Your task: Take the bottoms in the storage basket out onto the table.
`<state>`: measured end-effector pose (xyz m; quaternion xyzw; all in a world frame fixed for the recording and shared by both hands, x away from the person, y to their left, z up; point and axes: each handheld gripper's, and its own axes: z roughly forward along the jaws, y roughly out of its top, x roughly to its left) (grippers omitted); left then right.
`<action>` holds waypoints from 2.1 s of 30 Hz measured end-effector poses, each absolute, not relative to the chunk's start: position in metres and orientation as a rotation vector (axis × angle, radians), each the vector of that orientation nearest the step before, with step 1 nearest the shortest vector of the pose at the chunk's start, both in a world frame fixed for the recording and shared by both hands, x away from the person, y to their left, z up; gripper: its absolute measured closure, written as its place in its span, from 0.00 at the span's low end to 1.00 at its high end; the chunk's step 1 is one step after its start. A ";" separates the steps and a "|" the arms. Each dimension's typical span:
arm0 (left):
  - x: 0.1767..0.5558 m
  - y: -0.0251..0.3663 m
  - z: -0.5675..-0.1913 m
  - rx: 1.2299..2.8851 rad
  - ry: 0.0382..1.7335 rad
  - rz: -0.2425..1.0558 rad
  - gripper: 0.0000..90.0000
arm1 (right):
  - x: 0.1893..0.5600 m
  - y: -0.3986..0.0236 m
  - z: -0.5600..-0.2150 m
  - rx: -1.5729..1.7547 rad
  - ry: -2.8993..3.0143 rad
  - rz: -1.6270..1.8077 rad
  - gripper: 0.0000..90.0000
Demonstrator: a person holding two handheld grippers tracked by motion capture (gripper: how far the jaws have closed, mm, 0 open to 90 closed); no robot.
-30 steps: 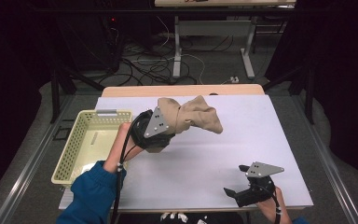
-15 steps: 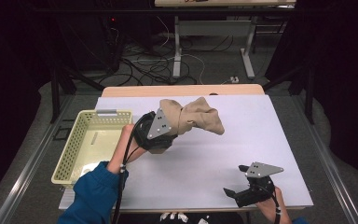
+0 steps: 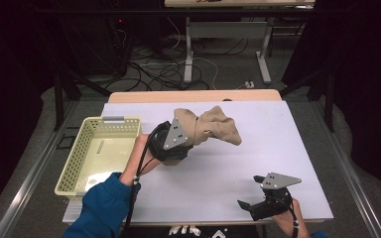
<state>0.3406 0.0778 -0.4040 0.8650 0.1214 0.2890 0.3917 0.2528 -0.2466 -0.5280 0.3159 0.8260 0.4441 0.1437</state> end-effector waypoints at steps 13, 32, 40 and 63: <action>0.344 0.073 -0.411 2.194 0.345 0.725 0.49 | 0.253 -0.247 -0.528 0.913 2.384 1.278 0.01; 0.350 0.065 -0.423 2.228 0.362 0.678 0.49 | 0.252 -0.247 -0.528 0.921 2.385 1.284 0.01; 0.353 0.060 -0.432 2.247 0.362 0.641 0.49 | 0.253 -0.247 -0.529 0.926 2.384 1.275 0.01; 0.361 0.044 -0.460 2.293 0.368 0.579 0.49 | 0.253 -0.248 -0.528 0.918 2.398 1.260 0.01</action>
